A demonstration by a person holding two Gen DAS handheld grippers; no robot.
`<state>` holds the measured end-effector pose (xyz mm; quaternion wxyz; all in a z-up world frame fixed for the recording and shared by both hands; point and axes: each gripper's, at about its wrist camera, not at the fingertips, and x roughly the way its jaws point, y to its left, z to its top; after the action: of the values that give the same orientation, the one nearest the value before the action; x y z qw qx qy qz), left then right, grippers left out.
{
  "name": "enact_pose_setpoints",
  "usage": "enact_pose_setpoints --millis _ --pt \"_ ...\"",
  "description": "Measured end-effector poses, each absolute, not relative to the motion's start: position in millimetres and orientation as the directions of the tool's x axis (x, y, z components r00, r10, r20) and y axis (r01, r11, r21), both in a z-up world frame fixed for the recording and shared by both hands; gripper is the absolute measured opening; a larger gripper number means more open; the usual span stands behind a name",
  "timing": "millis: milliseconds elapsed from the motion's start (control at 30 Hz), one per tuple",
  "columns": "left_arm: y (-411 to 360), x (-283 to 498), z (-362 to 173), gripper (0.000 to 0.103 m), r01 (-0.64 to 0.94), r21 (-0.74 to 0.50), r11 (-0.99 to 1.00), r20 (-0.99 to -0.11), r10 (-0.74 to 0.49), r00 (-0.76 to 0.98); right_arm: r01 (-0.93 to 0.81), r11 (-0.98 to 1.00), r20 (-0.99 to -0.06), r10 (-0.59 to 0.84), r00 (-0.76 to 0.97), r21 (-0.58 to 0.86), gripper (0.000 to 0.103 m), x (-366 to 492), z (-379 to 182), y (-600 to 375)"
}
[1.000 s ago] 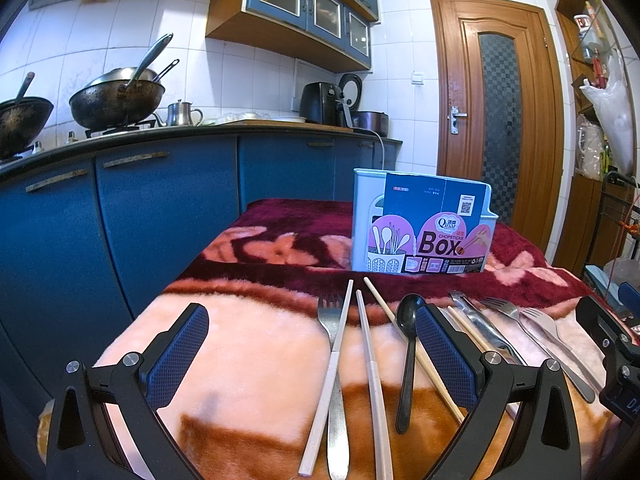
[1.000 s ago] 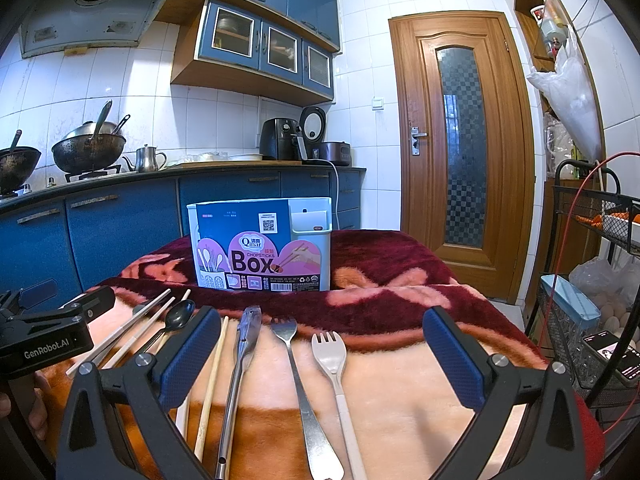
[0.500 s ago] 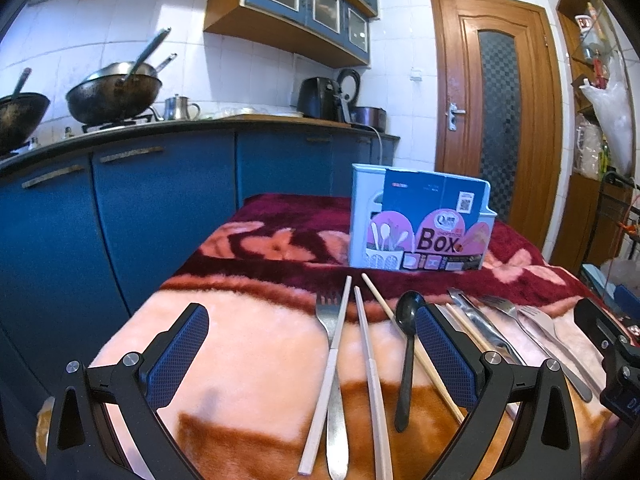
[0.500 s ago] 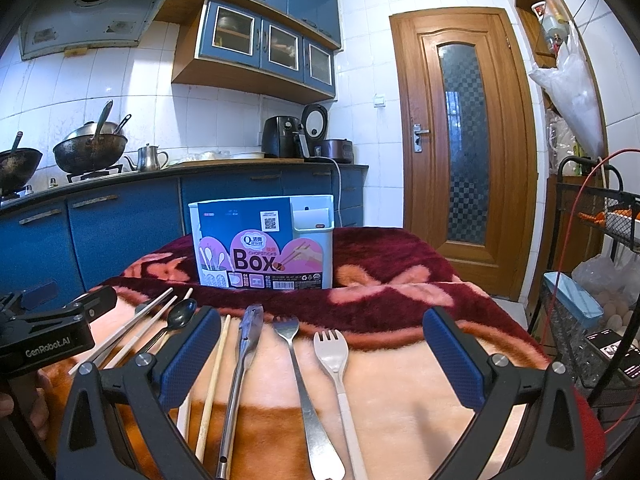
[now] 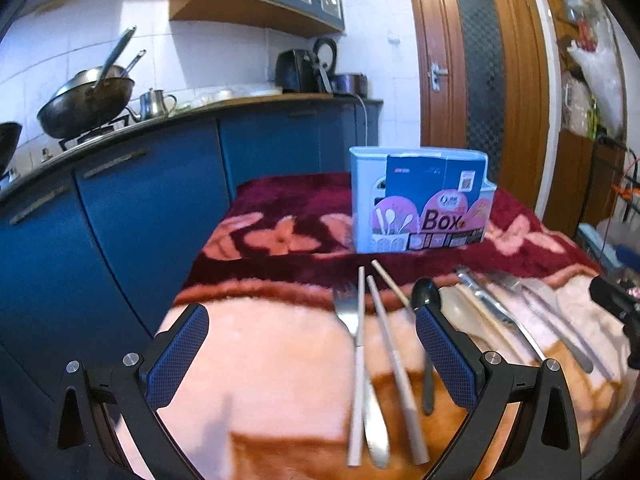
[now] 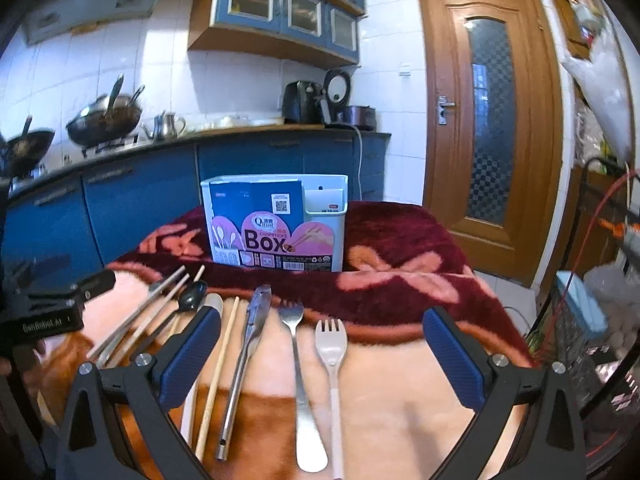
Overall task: Organize utensils
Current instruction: 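Lower both grippers toward the utensils, left over a chopstick, right over white fork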
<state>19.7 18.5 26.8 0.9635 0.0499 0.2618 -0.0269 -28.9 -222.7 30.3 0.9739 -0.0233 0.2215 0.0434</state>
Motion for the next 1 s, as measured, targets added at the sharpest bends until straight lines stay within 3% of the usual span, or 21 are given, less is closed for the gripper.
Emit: enact_pose_setpoints --millis 333,533,667,733,1000 --pt "22.2 47.6 19.1 0.103 0.134 0.133 0.982 -0.657 -0.014 0.754 -0.134 0.988 -0.647 0.056 0.76 -0.073 0.103 1.1 27.2 -233.0" --pt "18.0 50.1 10.7 0.094 0.166 0.16 0.973 -0.69 -0.01 0.724 -0.154 0.988 -0.744 0.08 0.664 -0.032 0.087 13.9 19.3 -241.7" --pt "20.9 56.0 1.9 0.075 0.161 0.142 0.977 -0.724 -0.008 0.689 -0.17 0.985 -0.782 0.102 0.614 -0.005 0.075 17.7 12.6 -244.0" --pt "22.7 59.1 -2.2 0.071 0.166 0.117 0.979 -0.744 -0.024 0.668 -0.179 0.984 -0.794 0.114 0.597 0.007 0.07 18.8 10.7 -244.2" --pt "17.2 58.8 1.6 0.07 0.223 0.072 0.972 -0.742 -0.097 0.663 -0.193 0.981 -0.826 0.13 0.548 0.027 0.054 26.6 5.1 -243.9"
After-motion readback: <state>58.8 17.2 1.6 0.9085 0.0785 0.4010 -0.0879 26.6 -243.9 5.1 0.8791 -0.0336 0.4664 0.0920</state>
